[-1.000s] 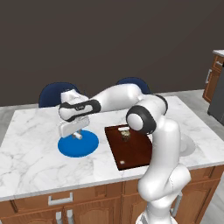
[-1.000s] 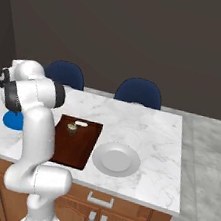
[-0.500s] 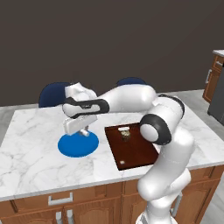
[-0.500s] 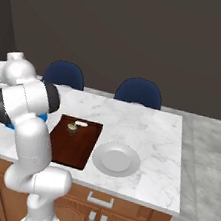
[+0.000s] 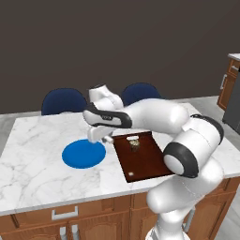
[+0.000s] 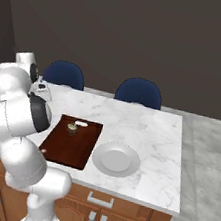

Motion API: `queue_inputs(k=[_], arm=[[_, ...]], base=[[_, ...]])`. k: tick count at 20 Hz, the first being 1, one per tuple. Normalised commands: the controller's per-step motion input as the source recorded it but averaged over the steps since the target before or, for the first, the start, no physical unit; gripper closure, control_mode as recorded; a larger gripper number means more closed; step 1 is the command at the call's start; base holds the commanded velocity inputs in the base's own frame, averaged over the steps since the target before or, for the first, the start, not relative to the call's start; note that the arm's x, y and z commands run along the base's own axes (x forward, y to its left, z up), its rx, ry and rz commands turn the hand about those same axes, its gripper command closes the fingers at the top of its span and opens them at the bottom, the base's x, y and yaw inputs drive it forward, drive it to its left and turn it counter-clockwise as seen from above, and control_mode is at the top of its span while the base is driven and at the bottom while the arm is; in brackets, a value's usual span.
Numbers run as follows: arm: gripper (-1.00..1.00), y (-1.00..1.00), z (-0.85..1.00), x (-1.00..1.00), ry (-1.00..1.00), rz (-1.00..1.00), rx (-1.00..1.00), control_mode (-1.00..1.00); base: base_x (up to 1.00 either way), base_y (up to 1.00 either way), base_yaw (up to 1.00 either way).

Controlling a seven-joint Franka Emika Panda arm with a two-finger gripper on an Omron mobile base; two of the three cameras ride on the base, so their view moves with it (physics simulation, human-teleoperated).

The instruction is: Move the dessert items from the plates to the tray.

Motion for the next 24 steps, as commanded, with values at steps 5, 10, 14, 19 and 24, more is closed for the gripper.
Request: queue_inputs(k=[5, 10, 14, 19, 24], arm=[[1.0, -0.88, 0.09, -0.12, -0.02, 0.0, 0.05, -1.0], [1.0, -0.98, 0.0, -0.29, 0.0, -0.01, 0.08, -1.0], [1.0, -0.9, 0.0, -0.36, 0.0, -0.01, 0.08, -1.0], [1.0, -0.44, -0.01, -0.27, 0.0, 0.0, 0.05, -1.0], [1.0, -0.16, -0.23, -0.01, 0.01, 0.0, 0.0, -1.0]], base=[[0.0, 0.0, 0.0], [0.0, 0.0, 0.0], [0.0, 0.0, 0.0], [0.0, 0.0, 0.0], [0.0, 0.0, 0.0]])
